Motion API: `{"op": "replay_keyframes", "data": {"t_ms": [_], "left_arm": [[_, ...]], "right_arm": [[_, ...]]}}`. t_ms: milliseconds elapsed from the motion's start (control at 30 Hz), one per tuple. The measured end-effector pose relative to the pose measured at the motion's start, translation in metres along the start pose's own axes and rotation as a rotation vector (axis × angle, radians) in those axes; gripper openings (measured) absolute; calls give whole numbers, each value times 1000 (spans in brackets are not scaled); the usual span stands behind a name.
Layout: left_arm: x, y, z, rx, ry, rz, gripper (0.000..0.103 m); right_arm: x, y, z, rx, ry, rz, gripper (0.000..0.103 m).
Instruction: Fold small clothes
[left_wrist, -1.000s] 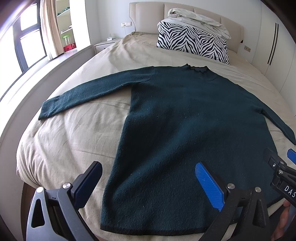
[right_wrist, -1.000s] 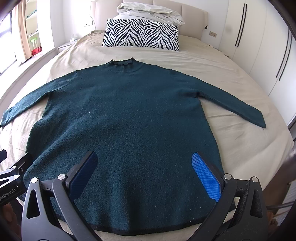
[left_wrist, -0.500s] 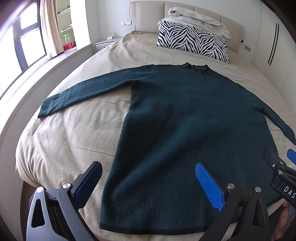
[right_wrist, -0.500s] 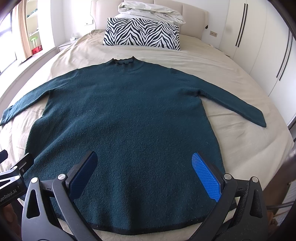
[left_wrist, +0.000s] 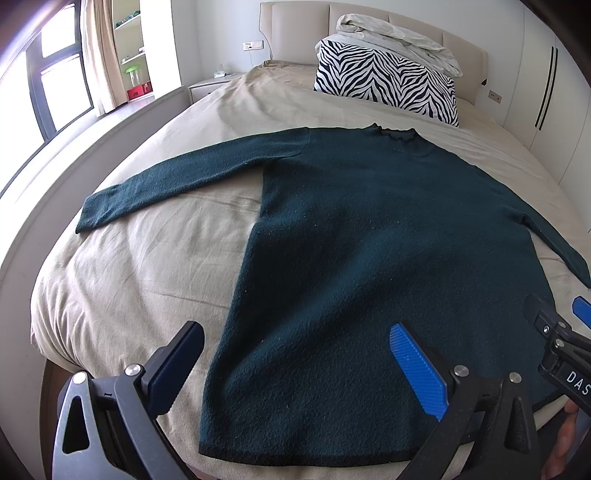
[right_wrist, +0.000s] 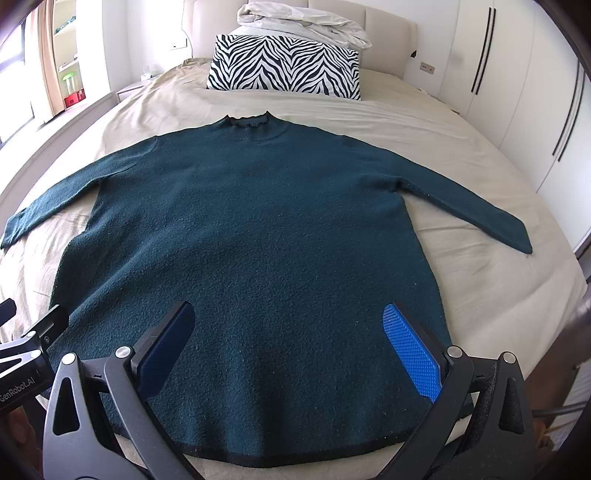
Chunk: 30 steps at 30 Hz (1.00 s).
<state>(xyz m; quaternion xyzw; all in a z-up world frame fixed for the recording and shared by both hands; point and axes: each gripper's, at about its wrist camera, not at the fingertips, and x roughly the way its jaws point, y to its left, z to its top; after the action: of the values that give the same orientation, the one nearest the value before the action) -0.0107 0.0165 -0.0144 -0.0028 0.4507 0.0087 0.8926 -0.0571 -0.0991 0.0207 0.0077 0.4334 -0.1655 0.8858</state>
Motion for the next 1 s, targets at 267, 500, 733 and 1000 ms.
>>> {"op": "replay_keyframes", "data": {"t_ms": [267, 500, 733, 1000], "left_arm": [[0, 0, 0, 0, 0, 0, 103], [0, 1, 0, 0, 0, 0, 103], [0, 1, -1, 0, 1, 0, 103], [0, 2, -2, -3, 0, 1, 103]], "right_arm": [[0, 1, 0, -1, -1, -1, 103], [1, 2, 0, -2, 0, -1, 103], [1, 5, -1, -6, 0, 2, 103], [2, 7, -1, -11, 3, 4, 103]]}}
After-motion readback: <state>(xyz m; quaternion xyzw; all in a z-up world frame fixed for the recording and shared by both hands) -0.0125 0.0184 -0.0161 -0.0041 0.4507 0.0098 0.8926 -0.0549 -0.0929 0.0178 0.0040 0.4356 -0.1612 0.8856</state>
